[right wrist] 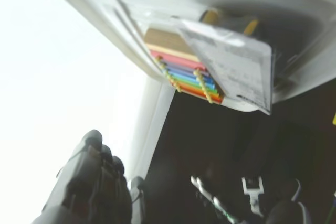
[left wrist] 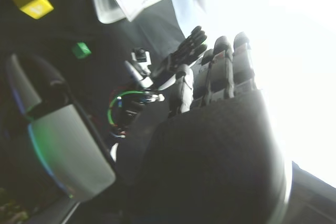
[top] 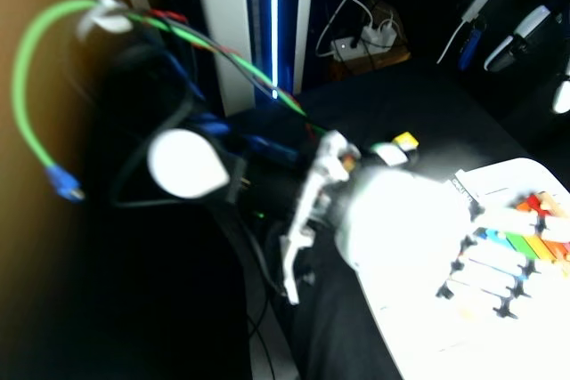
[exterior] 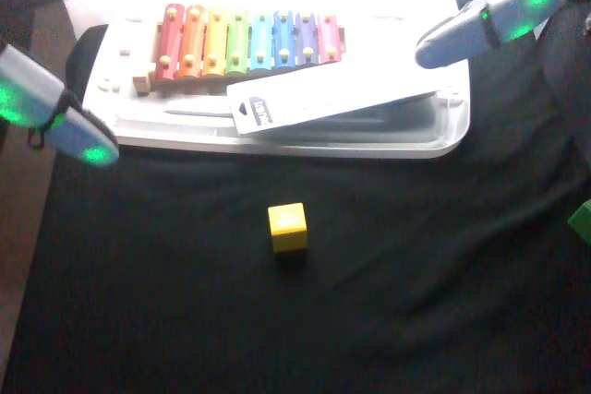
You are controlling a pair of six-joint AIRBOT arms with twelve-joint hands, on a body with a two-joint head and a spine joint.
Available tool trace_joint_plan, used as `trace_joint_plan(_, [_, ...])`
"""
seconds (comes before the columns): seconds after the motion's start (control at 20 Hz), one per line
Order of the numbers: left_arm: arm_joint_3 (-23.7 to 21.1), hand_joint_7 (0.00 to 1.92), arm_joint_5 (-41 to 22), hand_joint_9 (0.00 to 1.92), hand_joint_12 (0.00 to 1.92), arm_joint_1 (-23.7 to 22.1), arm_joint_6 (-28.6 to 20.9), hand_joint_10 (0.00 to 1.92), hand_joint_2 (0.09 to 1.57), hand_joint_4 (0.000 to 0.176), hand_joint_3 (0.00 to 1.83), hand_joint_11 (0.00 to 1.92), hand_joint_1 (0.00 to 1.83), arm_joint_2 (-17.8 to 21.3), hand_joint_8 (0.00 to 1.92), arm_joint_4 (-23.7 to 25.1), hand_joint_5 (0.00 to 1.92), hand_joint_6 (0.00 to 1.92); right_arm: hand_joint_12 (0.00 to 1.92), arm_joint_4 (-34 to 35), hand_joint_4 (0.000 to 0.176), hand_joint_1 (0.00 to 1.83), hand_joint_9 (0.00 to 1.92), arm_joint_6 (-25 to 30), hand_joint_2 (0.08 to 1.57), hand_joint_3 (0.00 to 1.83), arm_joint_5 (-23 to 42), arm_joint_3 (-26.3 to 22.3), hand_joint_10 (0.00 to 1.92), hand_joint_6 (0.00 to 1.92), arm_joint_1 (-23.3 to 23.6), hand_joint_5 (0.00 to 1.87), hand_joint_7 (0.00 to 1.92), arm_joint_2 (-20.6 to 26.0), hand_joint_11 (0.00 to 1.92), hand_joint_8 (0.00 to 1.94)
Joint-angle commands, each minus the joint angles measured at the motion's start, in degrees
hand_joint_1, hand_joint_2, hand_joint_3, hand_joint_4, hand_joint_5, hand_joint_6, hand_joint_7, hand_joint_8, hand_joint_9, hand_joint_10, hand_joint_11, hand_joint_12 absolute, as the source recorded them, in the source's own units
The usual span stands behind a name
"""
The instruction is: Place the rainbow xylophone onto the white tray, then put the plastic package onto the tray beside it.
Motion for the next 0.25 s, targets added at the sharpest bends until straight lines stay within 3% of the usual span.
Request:
trace_joint_plan(0.0, [0.3,0.00,-5.3,0.02,0.00,-0.4,2.2,0.00,0.64,0.172,0.00,0.00,0.81,0.5,0.00,-3.8,0.00,0.00,0.02,4.5,0.176,0.71,0.00,-0.7,0.63,0.01,7.2,-0.5,0.00,0.00,0.2,0.00,0.00,0.7,0.04,0.00])
trace_joint_plan(0.05, [0.3,0.00,-6.6,0.00,0.00,-0.4,4.5,0.00,0.62,0.166,0.00,0.00,0.83,0.8,0.00,-6.9,0.00,0.00,0.03,5.9,0.176,0.72,0.00,-1.4,0.58,0.00,9.2,-1.6,0.00,0.00,-0.1,0.00,0.00,1.9,0.04,0.00])
trace_joint_plan(0.1, [0.3,0.00,-7.4,0.00,0.00,-0.4,6.0,0.00,0.64,0.142,0.00,0.00,0.78,0.9,0.00,-8.6,0.00,0.00,0.00,6.6,0.176,0.74,0.00,-2.0,0.57,0.00,10.3,-2.2,0.00,0.00,-0.3,0.00,0.00,2.6,0.01,0.00])
trace_joint_plan(0.15, [0.3,0.00,-8.6,0.00,0.00,-0.4,7.9,0.00,0.62,0.160,0.00,0.00,0.77,1.0,0.00,-11.2,0.00,0.00,0.00,7.3,0.176,0.73,0.00,-2.8,0.56,0.00,11.6,-3.2,0.00,0.00,-0.5,0.00,0.00,3.6,0.01,0.00])
trace_joint_plan(0.2, [0.3,0.00,-10.5,0.00,0.00,-0.4,10.3,0.00,0.63,0.146,0.00,0.00,0.75,1.2,0.00,-14.0,0.00,0.00,0.03,7.7,0.176,0.73,0.00,-2.9,0.55,0.00,13.3,-4.1,0.00,0.00,-0.8,0.00,0.00,4.6,0.07,0.00])
